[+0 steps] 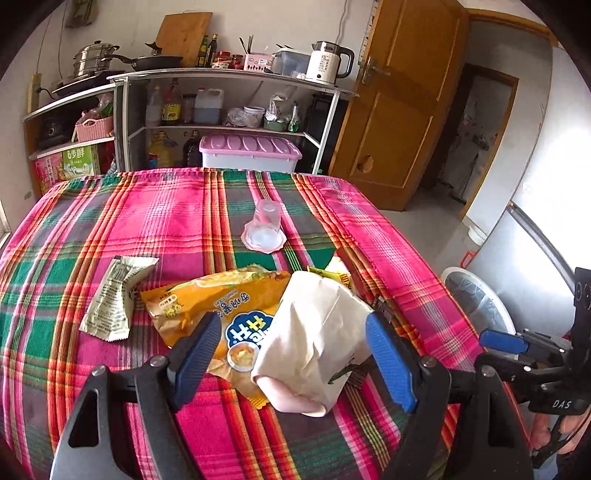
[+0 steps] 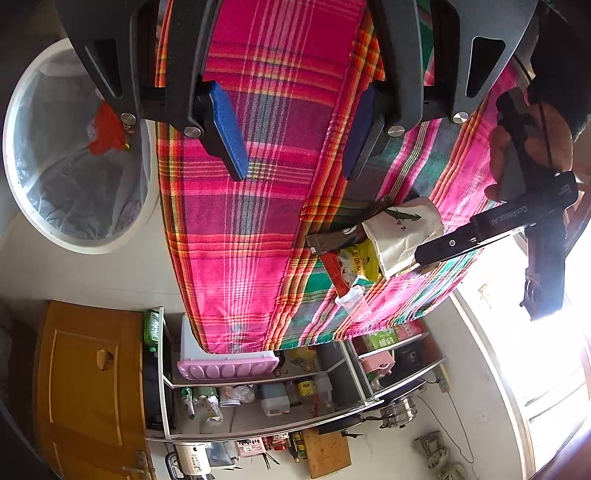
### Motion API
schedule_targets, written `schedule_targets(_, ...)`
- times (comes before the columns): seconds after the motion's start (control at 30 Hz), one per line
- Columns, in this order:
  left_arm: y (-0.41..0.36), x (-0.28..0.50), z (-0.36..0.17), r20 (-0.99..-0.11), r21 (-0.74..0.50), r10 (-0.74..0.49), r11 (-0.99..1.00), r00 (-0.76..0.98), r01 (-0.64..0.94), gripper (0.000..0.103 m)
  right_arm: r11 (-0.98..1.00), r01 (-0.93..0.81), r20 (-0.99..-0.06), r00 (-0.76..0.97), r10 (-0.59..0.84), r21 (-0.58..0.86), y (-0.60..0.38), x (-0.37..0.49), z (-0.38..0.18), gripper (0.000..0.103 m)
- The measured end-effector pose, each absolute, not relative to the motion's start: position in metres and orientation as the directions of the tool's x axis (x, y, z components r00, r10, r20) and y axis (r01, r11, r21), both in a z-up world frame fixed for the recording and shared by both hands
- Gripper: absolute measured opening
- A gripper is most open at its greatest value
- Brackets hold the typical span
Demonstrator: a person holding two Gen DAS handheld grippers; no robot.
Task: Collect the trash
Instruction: 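Lower the left tool onto the white crumpled paper bag and close it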
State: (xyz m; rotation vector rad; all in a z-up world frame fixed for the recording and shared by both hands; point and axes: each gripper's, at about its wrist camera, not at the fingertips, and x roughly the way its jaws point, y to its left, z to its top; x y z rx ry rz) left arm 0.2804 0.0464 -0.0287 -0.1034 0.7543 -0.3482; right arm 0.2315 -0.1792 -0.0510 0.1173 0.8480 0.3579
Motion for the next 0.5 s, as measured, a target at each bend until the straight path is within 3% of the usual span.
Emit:
schedule_targets(0.2, 0.041, 0.278, -0.036, -0.670, -0.215, -0.372, 0.925, 0.643, 0.312, 0.055, 0.934, -0.256, -0.717, 0.600, 0.354, 0.247, -0.179, 0.234, -0.054, 0.054)
schedule_targets(0.5, 0.045, 0.266, -0.043, -0.681, -0.289, -0.408, 0.913, 0.608, 0.289, 0.053, 0.934, -0.249, -0.723, 0.593, 0.355, 0.255, -0.176, 0.236, -0.054, 0.054)
